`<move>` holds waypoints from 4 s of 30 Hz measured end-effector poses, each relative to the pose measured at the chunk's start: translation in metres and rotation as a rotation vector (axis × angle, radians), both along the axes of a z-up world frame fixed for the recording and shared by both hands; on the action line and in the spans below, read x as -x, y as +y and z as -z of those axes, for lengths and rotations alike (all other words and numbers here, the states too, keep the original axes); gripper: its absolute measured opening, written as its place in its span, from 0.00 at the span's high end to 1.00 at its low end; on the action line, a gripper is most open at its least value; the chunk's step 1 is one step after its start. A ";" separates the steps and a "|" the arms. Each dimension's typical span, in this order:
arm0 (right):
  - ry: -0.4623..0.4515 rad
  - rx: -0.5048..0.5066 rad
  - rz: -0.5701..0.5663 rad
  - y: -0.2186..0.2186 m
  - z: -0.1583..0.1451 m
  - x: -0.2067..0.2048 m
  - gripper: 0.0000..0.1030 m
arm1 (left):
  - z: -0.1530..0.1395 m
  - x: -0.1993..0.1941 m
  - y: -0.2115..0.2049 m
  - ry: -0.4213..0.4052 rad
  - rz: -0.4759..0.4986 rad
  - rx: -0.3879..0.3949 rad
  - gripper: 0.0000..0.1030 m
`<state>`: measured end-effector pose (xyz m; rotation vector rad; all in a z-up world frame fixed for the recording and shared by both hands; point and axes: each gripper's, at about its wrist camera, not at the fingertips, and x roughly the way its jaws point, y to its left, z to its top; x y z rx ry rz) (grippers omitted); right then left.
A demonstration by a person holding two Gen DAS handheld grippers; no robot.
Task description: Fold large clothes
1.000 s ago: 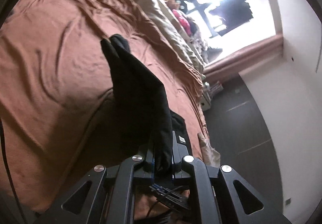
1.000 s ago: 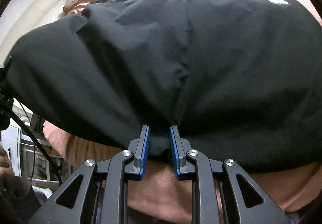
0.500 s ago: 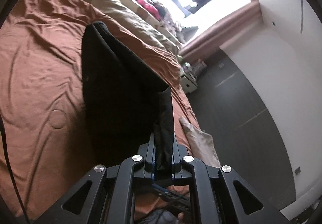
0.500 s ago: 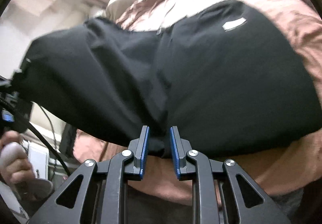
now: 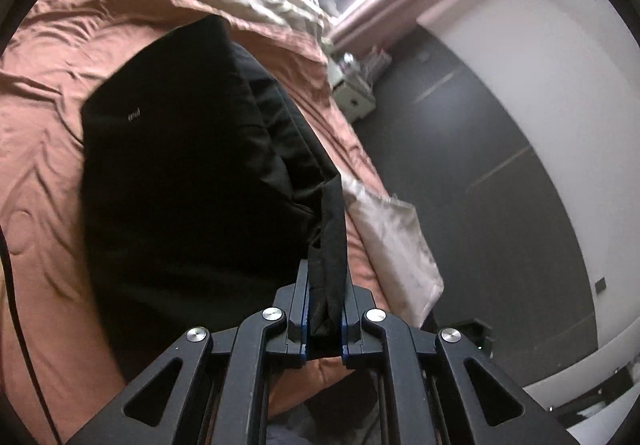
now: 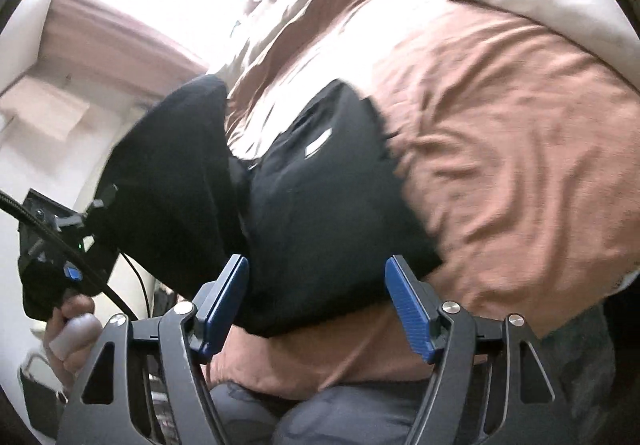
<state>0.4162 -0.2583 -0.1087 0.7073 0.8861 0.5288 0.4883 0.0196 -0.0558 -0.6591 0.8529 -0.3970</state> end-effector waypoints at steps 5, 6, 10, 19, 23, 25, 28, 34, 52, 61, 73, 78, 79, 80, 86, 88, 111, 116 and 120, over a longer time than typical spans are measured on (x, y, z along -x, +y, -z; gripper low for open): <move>0.030 -0.015 0.056 -0.030 0.014 0.010 0.33 | 0.027 -0.018 -0.041 0.082 0.090 -0.019 0.76; 0.035 -0.021 0.062 -0.034 0.011 0.015 0.33 | 0.031 -0.020 -0.047 0.094 0.118 0.001 0.72; 0.036 -0.037 0.071 -0.042 0.011 0.016 0.32 | 0.033 -0.017 -0.051 0.084 0.181 0.060 0.49; -0.019 -0.040 -0.012 -0.007 -0.008 -0.008 0.33 | 0.033 0.011 0.027 0.091 -0.018 -0.050 0.36; -0.029 -0.028 -0.045 0.016 -0.010 -0.026 0.33 | 0.051 0.025 0.055 0.144 -0.090 -0.111 0.36; -0.024 -0.011 -0.034 0.024 -0.009 -0.033 0.33 | 0.065 0.029 0.066 0.182 -0.112 -0.119 0.36; -0.002 0.010 0.004 0.028 0.000 -0.042 0.54 | 0.084 0.029 0.071 0.232 -0.127 -0.147 0.36; -0.006 -0.030 0.001 0.024 0.010 -0.035 0.92 | 0.115 0.025 0.066 0.319 -0.133 -0.197 0.36; 0.110 -0.042 0.097 -0.009 0.073 -0.014 0.96 | 0.131 0.015 0.037 0.331 -0.092 -0.256 0.49; 0.060 -0.061 0.066 -0.032 0.043 0.013 0.94 | 0.083 0.045 0.040 0.260 -0.131 -0.244 0.48; -0.078 -0.043 0.026 -0.052 -0.007 0.003 0.18 | 0.065 0.039 0.070 0.215 -0.208 -0.224 0.26; -0.079 0.012 -0.051 -0.035 -0.012 -0.042 0.19 | 0.077 0.008 0.088 0.213 -0.217 -0.207 0.26; -0.075 0.024 -0.064 -0.030 -0.013 -0.051 0.19 | 0.080 0.002 0.091 0.216 -0.217 -0.199 0.26; -0.068 0.041 -0.079 -0.026 -0.013 -0.063 0.19 | 0.084 -0.005 0.095 0.221 -0.217 -0.193 0.26; -0.057 0.122 -0.124 0.003 -0.020 -0.125 0.19 | 0.113 -0.047 0.116 0.243 -0.229 -0.187 0.26; -0.052 0.137 -0.136 0.015 -0.021 -0.144 0.18 | 0.122 -0.059 0.123 0.246 -0.234 -0.174 0.26; 0.098 -0.019 -0.236 0.042 0.019 -0.235 0.19 | 0.152 -0.141 0.120 0.248 -0.179 -0.166 0.26; 0.168 -0.061 -0.270 0.045 0.031 -0.238 0.19 | 0.161 -0.123 0.120 0.270 -0.140 -0.121 0.26; 0.180 -0.081 -0.296 0.043 0.033 -0.245 0.19 | 0.170 -0.109 0.117 0.287 -0.115 -0.076 0.26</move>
